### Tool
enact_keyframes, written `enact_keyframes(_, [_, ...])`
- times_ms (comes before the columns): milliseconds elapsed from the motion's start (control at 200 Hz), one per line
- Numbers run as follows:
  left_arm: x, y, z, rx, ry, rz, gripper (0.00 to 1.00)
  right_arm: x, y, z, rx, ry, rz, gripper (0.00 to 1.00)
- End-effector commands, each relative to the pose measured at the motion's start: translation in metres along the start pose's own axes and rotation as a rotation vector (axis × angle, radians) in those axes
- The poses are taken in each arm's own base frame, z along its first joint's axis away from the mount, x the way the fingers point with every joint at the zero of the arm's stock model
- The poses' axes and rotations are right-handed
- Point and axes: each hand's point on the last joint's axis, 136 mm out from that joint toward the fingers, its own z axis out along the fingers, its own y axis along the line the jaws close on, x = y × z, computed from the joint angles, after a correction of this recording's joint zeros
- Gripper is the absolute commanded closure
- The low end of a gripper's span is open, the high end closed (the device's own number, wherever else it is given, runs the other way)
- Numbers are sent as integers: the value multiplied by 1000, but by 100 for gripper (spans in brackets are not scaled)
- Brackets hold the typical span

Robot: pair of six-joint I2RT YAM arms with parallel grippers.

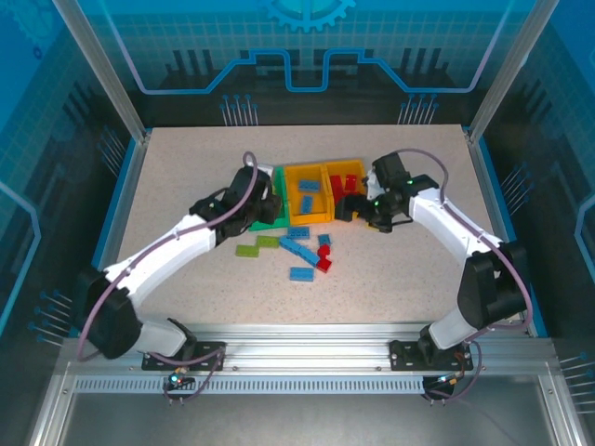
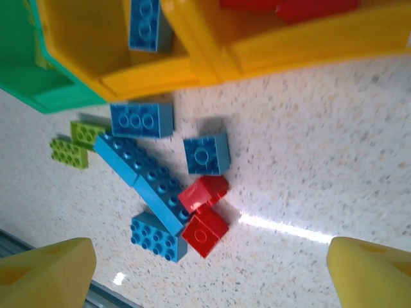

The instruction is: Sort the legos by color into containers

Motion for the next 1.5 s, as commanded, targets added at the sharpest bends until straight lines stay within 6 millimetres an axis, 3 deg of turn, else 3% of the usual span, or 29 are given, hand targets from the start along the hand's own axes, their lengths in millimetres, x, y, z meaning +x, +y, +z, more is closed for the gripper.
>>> enact_keyframes(0, [11,4,23,20,105,-23,59,16,-6,11,39,9,33,10])
enact_keyframes(220, [6,16,60,41,185,-161,60,39,3,38,127,66,-50,15])
enact_keyframes(450, [-3,17,72,48,196,-245,58,55,11,64,203,115,-294,23])
enact_keyframes(530, [0,15,74,54,217,-262,54,59,9,70,220,123,-372,25])
enact_keyframes(585, [3,15,74,53,230,-277,44,61,8,73,231,129,-417,25])
enact_keyframes(825, [-1,11,52,93,191,-333,22,66,19,82,248,172,-630,30])
enact_keyframes(985, [-1,13,32,105,162,-363,2,71,20,93,310,229,-768,31])
enact_keyframes(1166, [14,17,16,105,166,-387,1,72,23,100,314,264,-826,32])
enact_keyframes(1496, [40,33,-4,75,159,-419,1,88,9,103,316,353,-869,34])
